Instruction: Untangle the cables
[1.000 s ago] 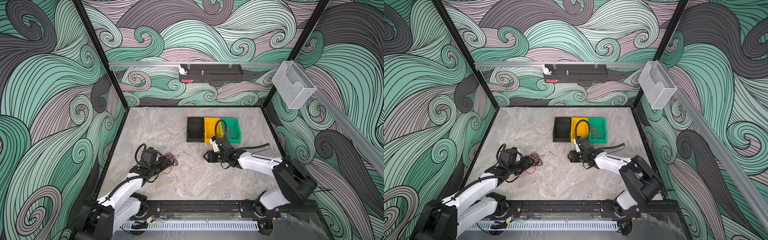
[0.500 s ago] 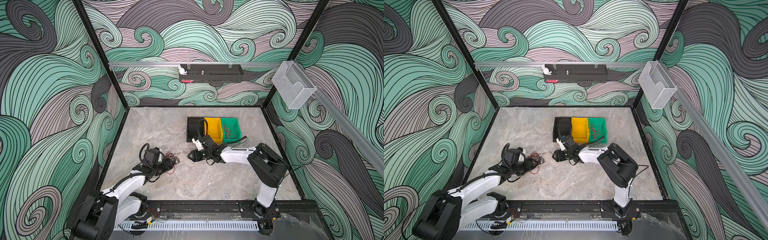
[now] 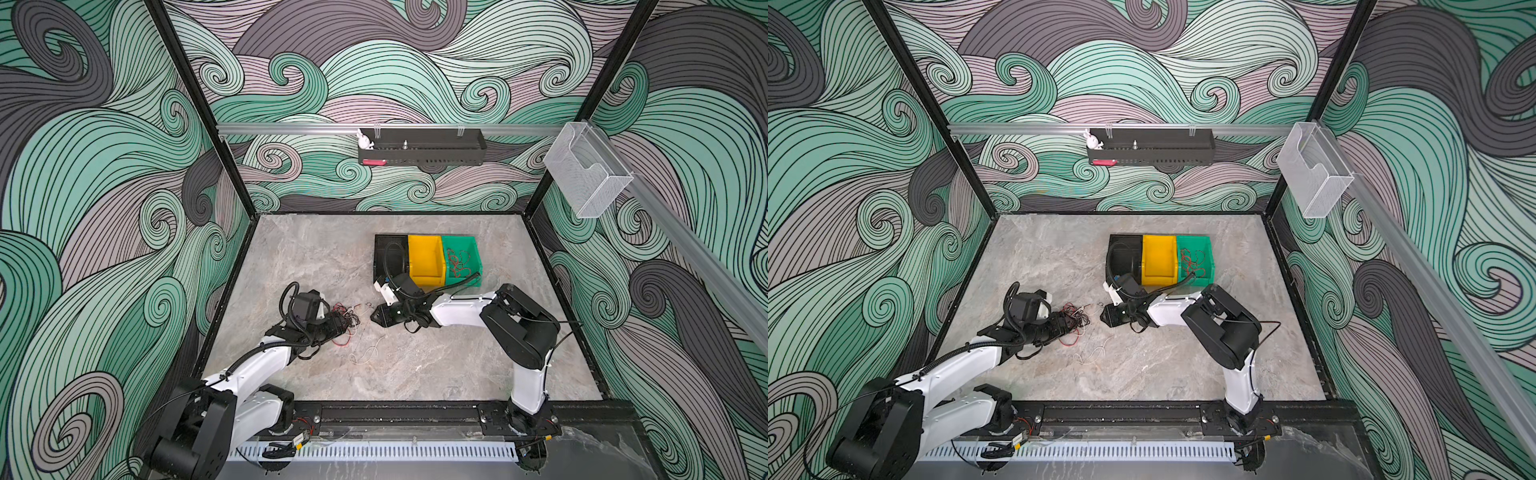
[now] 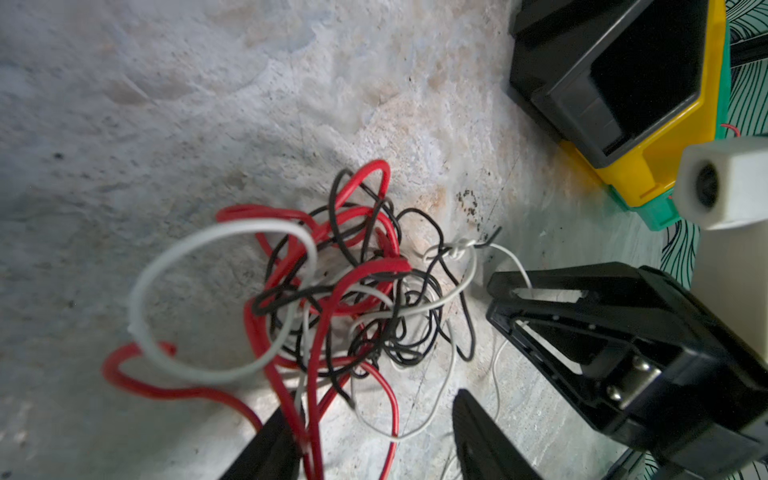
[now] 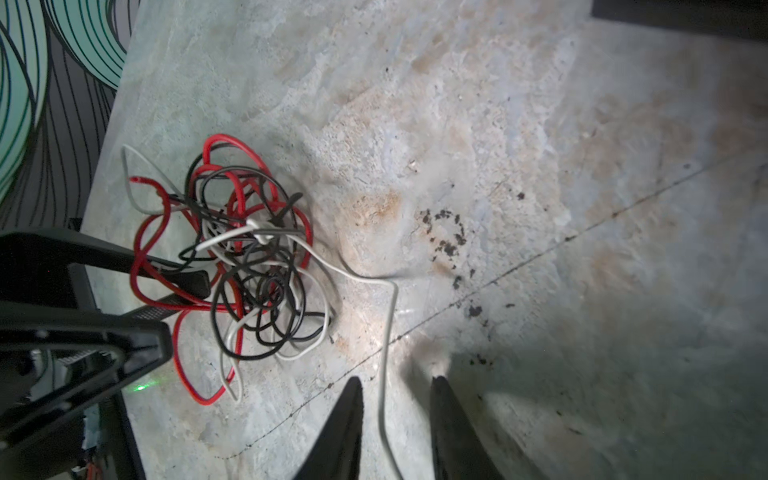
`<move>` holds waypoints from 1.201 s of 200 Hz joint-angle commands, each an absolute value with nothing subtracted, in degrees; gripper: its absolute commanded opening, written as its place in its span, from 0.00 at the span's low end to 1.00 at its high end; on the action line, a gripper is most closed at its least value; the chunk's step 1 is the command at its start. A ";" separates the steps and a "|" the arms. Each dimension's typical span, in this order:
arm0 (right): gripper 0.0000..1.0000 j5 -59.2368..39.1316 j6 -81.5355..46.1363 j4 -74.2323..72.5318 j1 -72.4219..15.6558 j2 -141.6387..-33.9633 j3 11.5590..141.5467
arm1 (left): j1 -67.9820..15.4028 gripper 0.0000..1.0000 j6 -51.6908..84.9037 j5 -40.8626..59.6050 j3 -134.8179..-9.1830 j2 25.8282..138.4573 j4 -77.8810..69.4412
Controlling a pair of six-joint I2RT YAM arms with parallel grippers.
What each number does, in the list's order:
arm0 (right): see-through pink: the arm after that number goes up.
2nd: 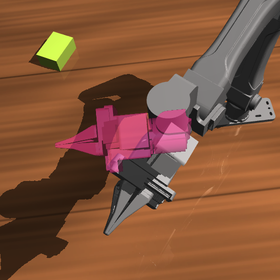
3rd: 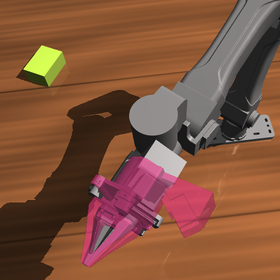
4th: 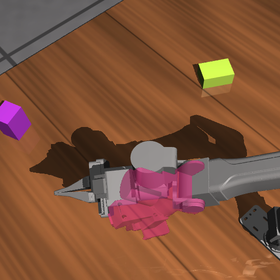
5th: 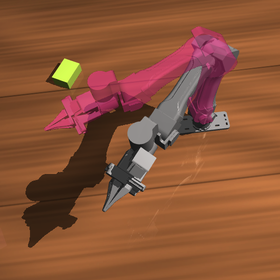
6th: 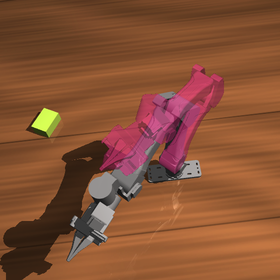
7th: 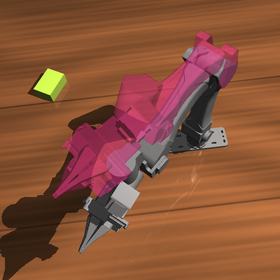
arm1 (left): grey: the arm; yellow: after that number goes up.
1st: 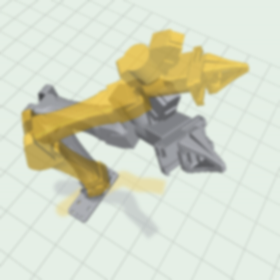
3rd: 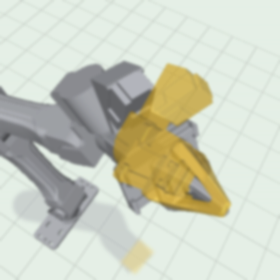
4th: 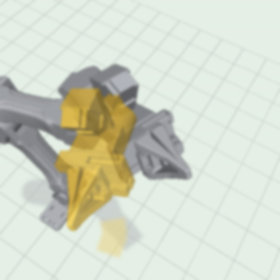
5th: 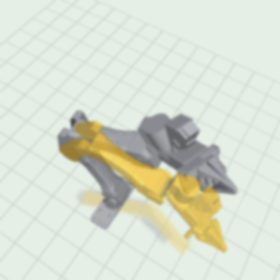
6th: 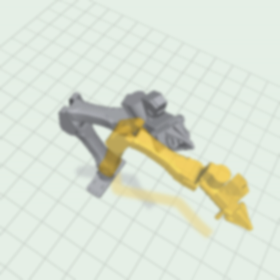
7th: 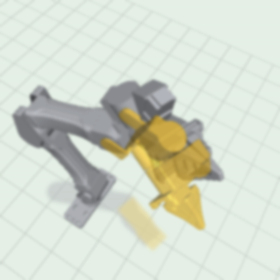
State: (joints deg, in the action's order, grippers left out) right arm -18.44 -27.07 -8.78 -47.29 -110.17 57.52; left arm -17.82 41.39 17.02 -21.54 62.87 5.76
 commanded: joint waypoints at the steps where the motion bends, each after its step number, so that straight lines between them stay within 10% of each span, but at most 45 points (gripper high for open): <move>1: 0.18 -17.60 -26.72 -9.22 -47.31 -109.59 57.79 | -18.13 0.59 41.40 15.94 -23.31 62.31 7.96; 121: 0.05 -2.48 -23.73 -0.71 -47.37 -98.51 52.58 | -15.09 0.08 43.74 7.72 -21.63 61.47 11.46; 240: 0.02 17.80 -24.87 13.64 -44.71 -91.73 49.81 | -11.03 0.03 44.91 6.41 -18.72 57.20 12.74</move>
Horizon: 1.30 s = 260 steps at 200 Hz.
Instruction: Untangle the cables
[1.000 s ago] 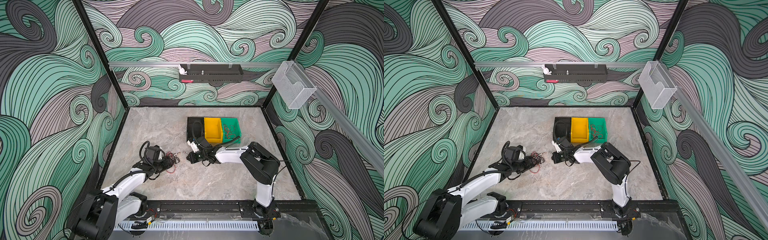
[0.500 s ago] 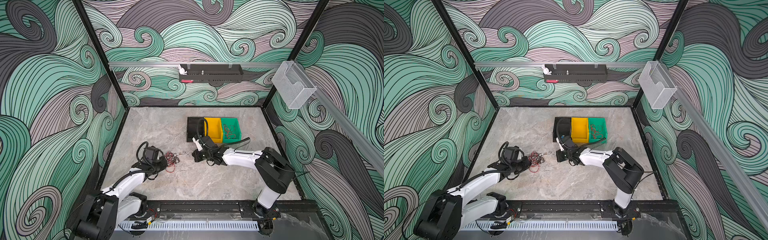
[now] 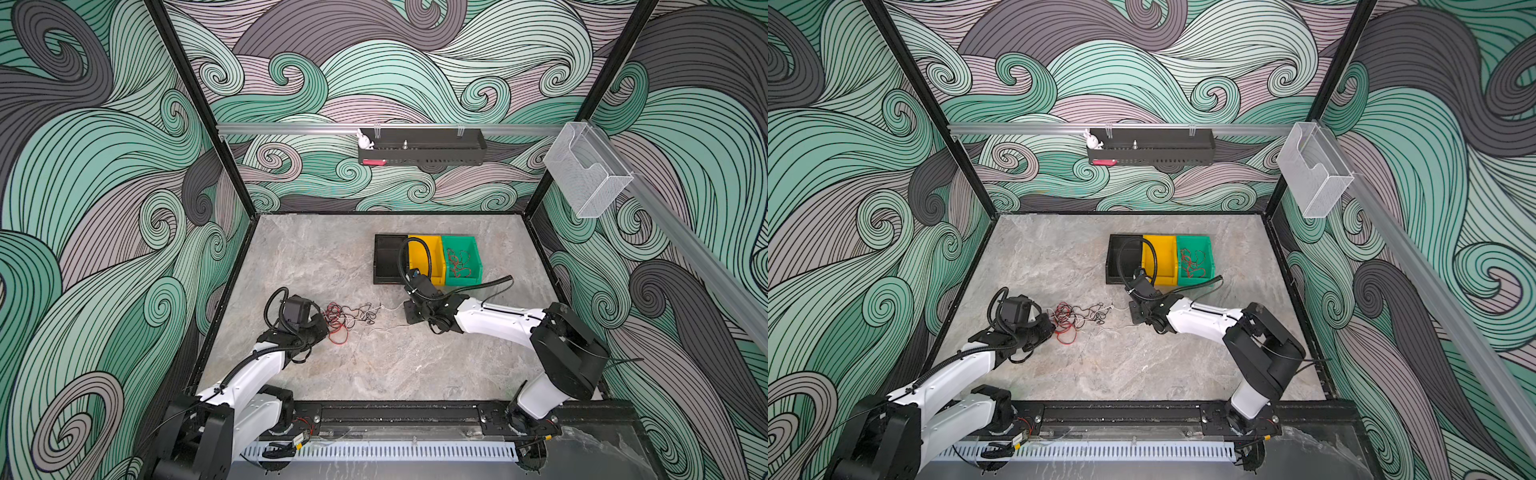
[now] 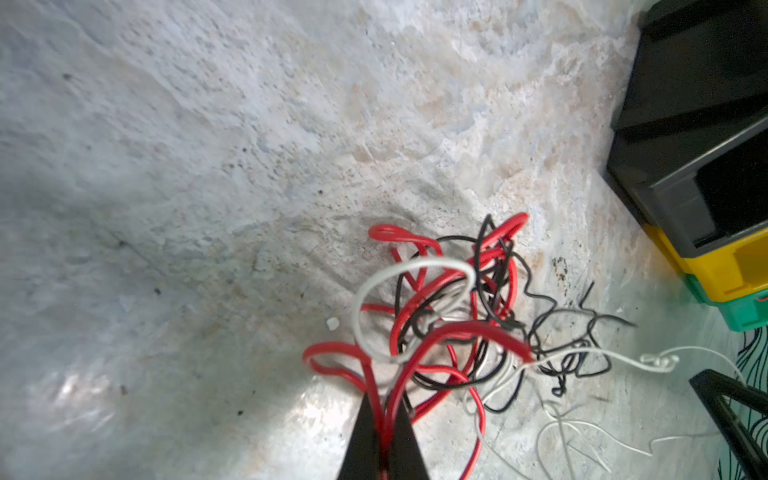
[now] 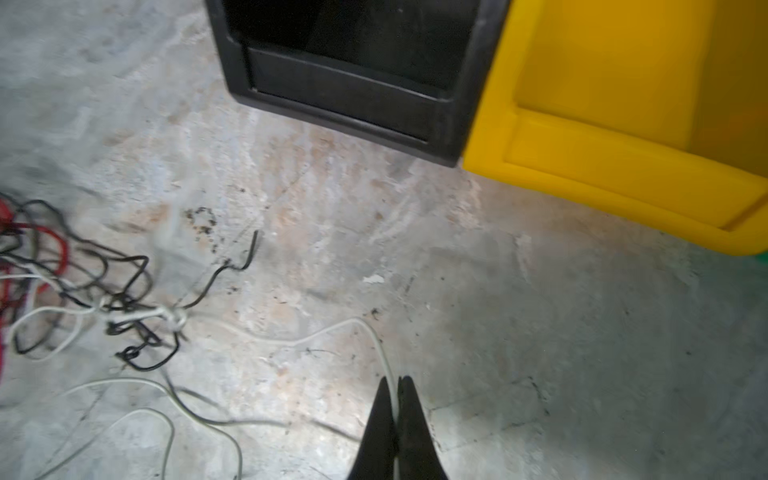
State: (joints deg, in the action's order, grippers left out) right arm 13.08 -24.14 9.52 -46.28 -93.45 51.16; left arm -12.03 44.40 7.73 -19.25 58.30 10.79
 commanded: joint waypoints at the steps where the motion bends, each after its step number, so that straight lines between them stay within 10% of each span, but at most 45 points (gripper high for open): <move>1: 0.02 17.82 -24.92 13.63 -44.64 -91.70 49.69 | -11.05 0.03 44.82 6.41 -18.68 57.16 12.74; 260: 0.03 -4.95 -24.35 10.44 -29.15 -63.50 41.80 | -12.04 0.19 41.03 19.93 -21.04 60.02 6.64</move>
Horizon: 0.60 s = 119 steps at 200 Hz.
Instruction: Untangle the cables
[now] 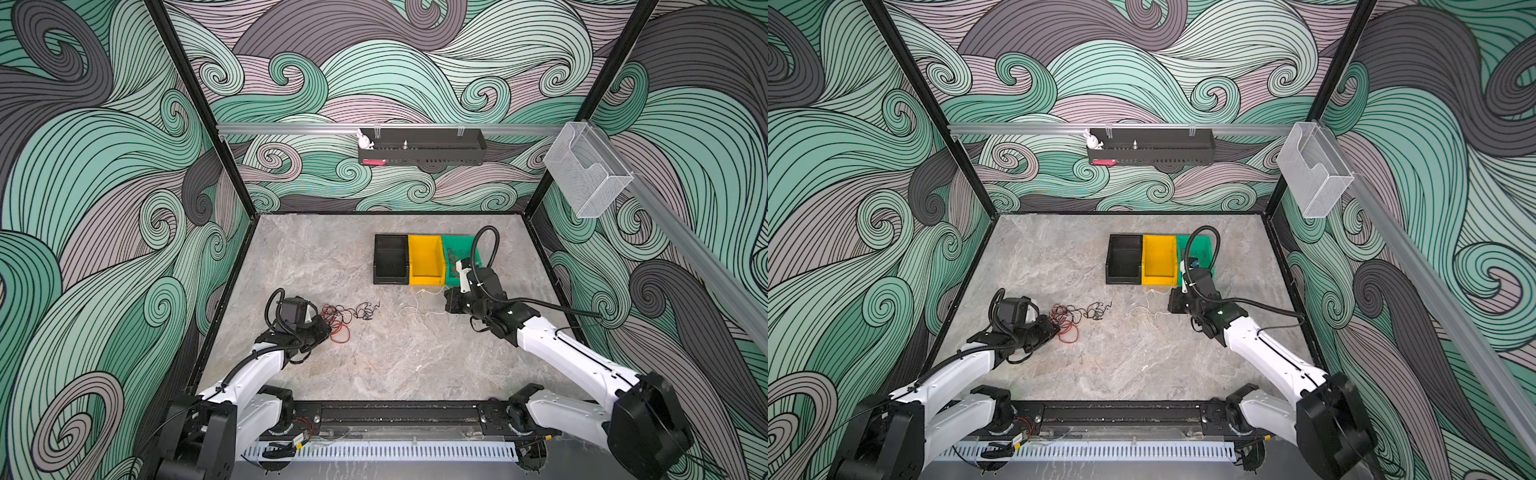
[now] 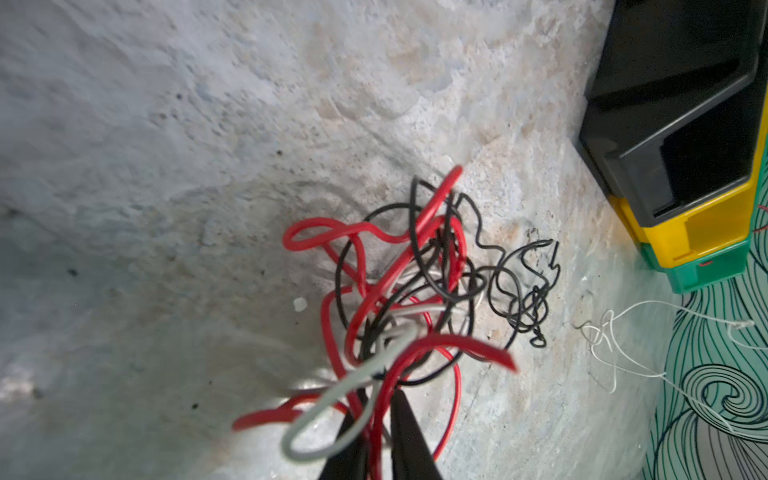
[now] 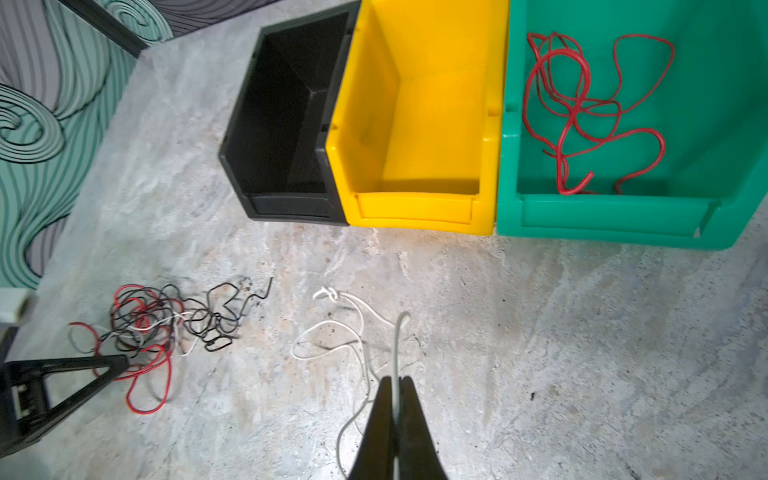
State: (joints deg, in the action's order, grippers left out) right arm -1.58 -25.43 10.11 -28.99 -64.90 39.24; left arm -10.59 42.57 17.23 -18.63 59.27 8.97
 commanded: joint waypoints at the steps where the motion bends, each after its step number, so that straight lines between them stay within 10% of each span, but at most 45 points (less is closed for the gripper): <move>1: 0.03 -4.98 -24.39 10.40 -29.16 -63.48 41.90 | -12.13 0.19 41.04 19.94 -21.07 60.07 6.62; 119: 0.03 -3.22 -19.81 12.52 -32.78 -77.80 66.43 | -15.54 0.27 42.10 20.39 -21.03 63.53 2.64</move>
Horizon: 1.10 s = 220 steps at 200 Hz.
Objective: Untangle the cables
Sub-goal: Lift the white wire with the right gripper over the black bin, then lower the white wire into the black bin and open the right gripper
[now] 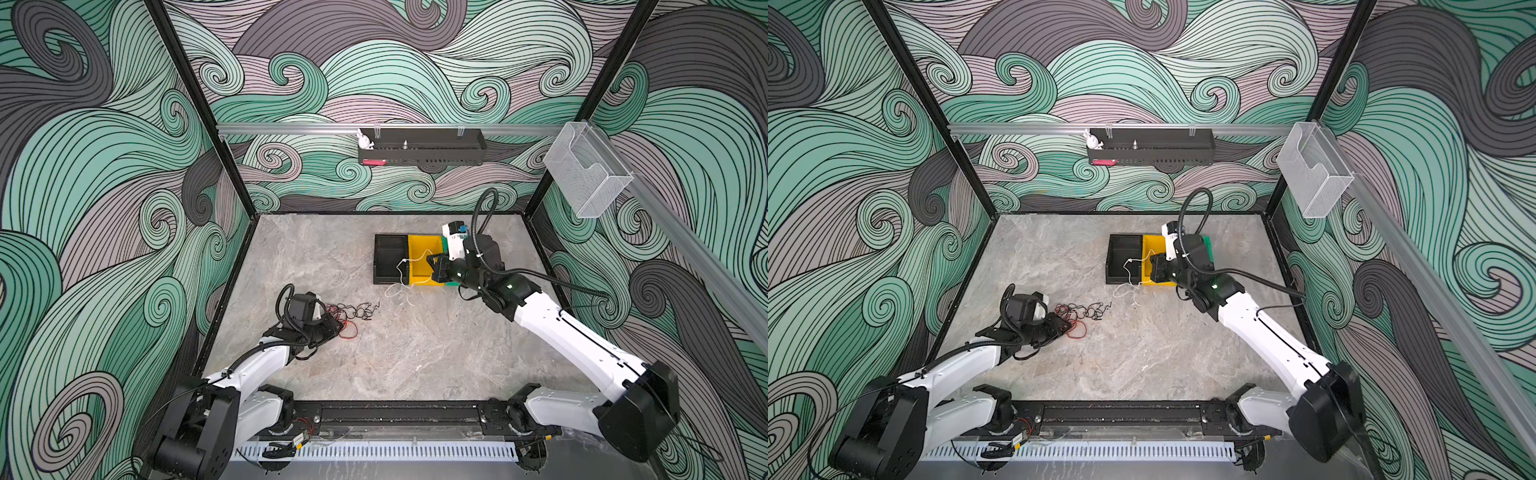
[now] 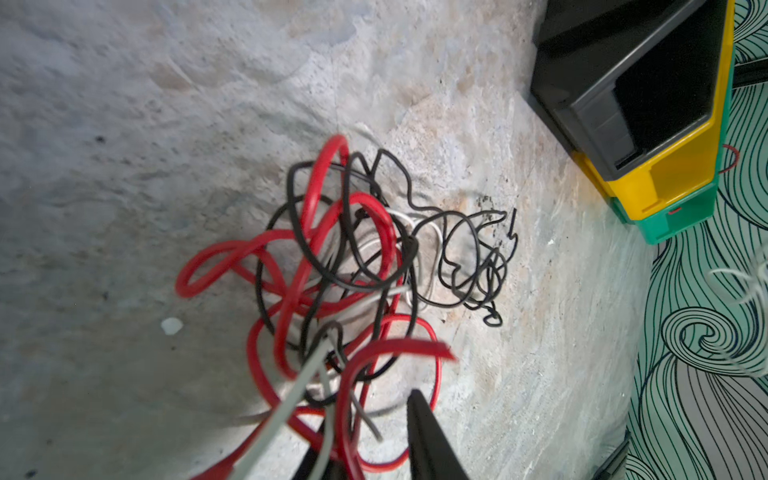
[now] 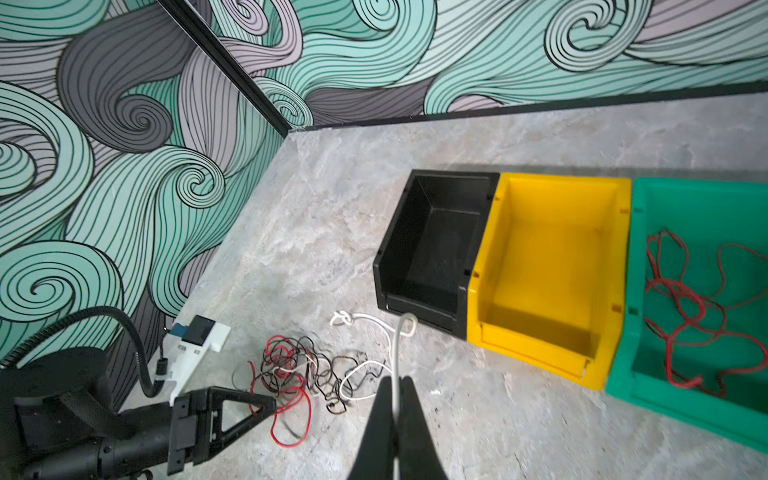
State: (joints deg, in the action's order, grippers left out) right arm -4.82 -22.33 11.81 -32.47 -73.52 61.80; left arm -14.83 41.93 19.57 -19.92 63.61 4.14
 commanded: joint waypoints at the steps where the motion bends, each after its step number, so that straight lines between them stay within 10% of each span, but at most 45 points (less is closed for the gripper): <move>1: 0.04 -3.19 -19.66 12.54 -32.78 -78.05 66.79 | -15.55 0.27 42.14 20.35 -21.02 63.49 2.64; 220: 0.04 9.68 -11.05 22.72 -33.48 -122.34 105.15 | -15.76 0.27 43.11 21.80 -20.21 62.19 4.90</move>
